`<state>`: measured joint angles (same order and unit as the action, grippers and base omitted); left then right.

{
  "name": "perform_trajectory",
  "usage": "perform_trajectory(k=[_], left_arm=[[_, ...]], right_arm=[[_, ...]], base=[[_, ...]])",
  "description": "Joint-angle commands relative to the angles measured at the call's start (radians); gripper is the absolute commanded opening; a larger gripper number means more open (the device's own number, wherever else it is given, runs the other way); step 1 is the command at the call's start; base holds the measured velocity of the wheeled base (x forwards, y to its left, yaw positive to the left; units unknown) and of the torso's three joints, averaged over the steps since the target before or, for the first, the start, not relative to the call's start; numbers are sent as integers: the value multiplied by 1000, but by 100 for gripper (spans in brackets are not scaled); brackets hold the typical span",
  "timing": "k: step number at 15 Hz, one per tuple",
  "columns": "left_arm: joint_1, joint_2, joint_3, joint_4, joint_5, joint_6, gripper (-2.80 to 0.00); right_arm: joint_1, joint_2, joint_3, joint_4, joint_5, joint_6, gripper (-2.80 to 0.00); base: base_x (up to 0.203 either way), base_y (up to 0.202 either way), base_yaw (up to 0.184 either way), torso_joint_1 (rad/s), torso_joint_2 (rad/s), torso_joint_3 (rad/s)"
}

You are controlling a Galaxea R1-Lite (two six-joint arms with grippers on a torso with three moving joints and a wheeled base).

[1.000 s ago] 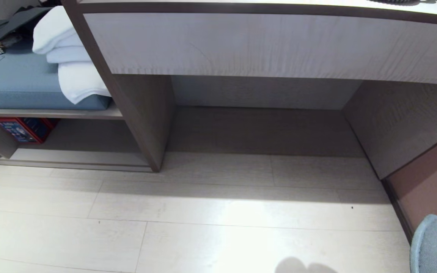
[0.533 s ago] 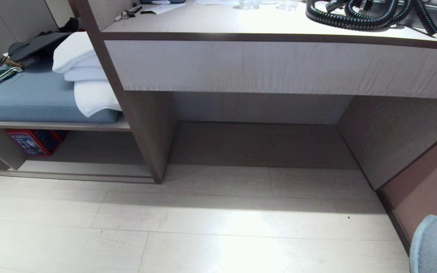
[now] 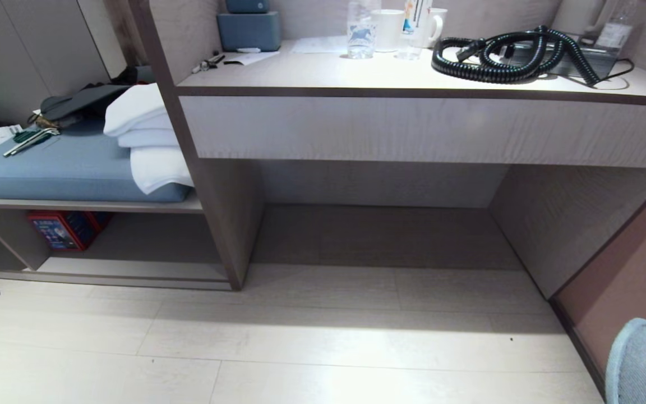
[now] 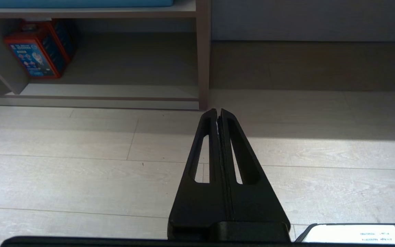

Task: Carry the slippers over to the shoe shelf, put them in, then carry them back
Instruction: Place the slippers into the shoe cabinet

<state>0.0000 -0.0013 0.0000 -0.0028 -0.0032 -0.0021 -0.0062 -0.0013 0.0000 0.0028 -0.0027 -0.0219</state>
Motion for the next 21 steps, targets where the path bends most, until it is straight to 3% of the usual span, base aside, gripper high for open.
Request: perform_trajectory(k=[1,12,21], left_arm=[[-1,0,0,0,0,0,-280],[0,1,0,0,0,1,-280],[0,0,0,0,0,1,-280]], right_arm=[[0,1,0,0,0,0,-280],[0,1,0,0,3,4,-280],[0,1,0,0,1,2,-280]], base=[[0,0,0,-2,-3,199],[0,0,0,3,3,199],[1,9,-1,1,1,17]])
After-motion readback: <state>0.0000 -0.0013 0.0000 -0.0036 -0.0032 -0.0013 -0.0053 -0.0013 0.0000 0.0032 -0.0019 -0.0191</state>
